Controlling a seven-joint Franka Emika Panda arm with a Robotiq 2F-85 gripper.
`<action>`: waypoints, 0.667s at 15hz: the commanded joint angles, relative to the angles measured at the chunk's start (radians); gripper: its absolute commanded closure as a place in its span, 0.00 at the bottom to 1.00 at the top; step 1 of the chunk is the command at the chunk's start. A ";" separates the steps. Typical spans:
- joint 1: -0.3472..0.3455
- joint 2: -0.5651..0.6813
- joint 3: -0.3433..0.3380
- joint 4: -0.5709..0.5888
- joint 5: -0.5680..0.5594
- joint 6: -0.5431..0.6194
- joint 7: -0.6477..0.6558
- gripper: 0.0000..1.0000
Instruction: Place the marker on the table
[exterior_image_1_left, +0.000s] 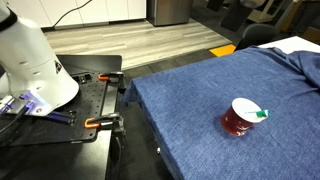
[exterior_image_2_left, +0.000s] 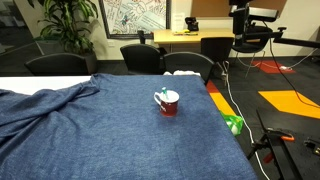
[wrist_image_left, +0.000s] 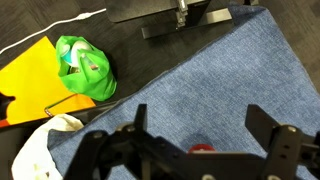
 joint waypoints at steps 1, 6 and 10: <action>0.010 0.087 0.026 0.037 0.018 0.128 0.087 0.00; 0.017 0.164 0.055 0.060 -0.005 0.278 0.185 0.00; 0.022 0.241 0.064 0.087 -0.025 0.364 0.256 0.00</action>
